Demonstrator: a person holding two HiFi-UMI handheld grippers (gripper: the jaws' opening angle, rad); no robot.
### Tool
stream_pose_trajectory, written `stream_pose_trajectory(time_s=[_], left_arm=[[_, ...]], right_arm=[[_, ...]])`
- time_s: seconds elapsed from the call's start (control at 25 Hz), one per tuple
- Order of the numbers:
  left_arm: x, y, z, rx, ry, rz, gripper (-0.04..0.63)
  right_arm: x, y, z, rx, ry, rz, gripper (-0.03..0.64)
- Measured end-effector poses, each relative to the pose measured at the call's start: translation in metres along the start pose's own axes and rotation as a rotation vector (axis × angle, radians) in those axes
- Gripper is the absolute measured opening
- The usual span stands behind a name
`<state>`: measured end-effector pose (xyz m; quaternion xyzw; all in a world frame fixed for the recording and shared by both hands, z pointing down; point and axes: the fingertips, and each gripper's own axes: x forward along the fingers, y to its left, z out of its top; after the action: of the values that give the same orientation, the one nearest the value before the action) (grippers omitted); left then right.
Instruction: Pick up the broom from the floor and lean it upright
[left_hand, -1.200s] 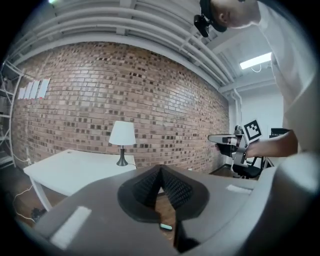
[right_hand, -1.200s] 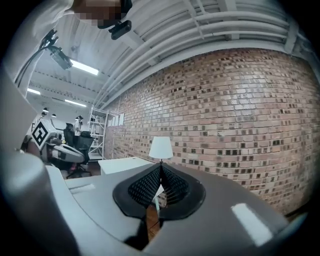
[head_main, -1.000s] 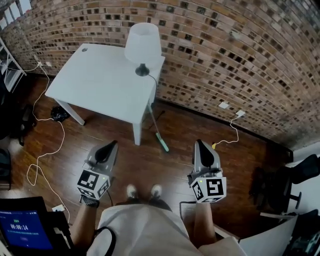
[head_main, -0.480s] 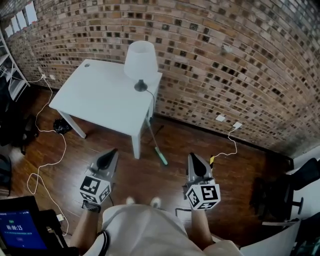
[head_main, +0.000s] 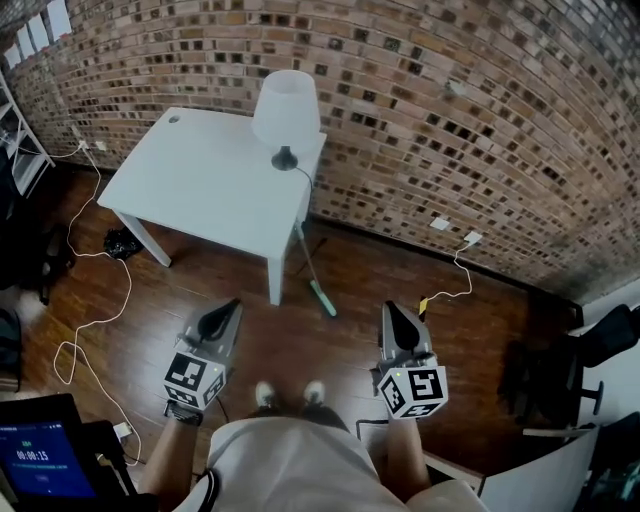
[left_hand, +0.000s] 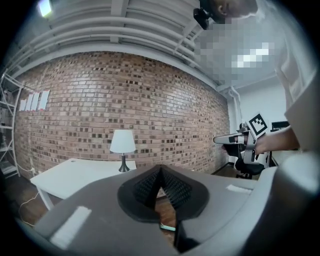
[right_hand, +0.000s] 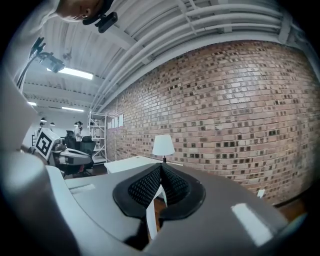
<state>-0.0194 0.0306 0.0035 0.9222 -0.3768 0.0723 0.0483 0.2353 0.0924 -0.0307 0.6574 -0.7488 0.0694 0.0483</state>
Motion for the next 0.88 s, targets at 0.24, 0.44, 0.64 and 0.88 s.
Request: stream_pose_trajectory(time_s=[0.24,0.44,0.64,0.88], left_arm=[[-0.018,-0.009,-0.02,-0.003,0.027,-0.011,0.0],[-0.044,-0.056,-0.026,-0.012,0.019,-0.038,0.0],[-0.08,-0.115,-0.026,0.013,0.013,-0.02,0.0],[-0.149,-0.207,-0.022,0.051,-0.027,0.003,0.0]], right_arm=[[-0.035,0.013,-0.01,0.011,0.001,-0.03,0.014],[-0.082,0.013,-0.025,0.074,0.001,-0.014,0.014],[-0.149,0.01,-0.038,0.067,-0.013,0.005,0.014],[-0.256,0.017,-0.057,0.06,-0.007,0.055,0.014]])
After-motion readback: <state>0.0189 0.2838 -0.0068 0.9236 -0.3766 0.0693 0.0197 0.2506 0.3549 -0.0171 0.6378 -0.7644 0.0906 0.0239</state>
